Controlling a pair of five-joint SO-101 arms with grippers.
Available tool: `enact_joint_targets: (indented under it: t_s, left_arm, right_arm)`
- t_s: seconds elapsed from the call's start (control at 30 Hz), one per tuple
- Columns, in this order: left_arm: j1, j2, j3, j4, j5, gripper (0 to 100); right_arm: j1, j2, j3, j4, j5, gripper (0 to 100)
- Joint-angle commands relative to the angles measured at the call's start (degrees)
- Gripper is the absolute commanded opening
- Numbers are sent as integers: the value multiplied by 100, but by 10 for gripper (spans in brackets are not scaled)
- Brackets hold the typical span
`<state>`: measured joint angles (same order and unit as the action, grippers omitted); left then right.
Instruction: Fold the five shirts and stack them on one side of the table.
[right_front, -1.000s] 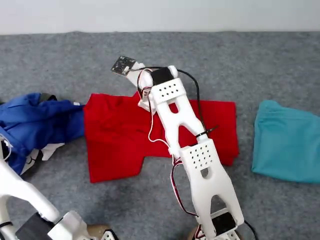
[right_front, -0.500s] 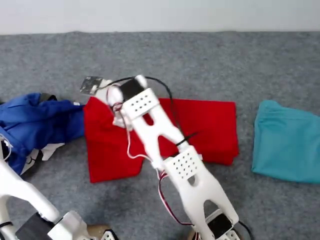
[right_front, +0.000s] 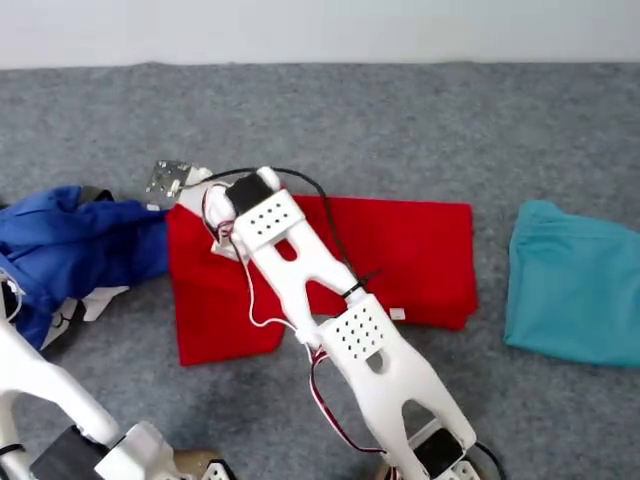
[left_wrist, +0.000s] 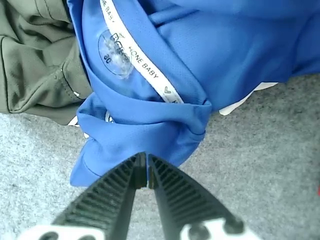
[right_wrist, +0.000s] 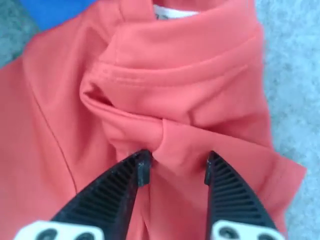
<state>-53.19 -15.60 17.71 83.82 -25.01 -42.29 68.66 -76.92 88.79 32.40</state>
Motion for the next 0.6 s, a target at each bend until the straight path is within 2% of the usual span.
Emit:
enact_joint_targets:
  t_s: [0.0,0.13,0.57]
  left_arm:
    - [26,-246,-40,-123,35,14]
    - [26,-229,-40,-123,35,14]
    - [26,-220,-40,-132,35,14]
  right_arm:
    - [-154,-66,-229,-84,-62,178]
    - [-145,-101,-237,-180,-18,45]
    - [-180,-655,-1011,998,141,46]
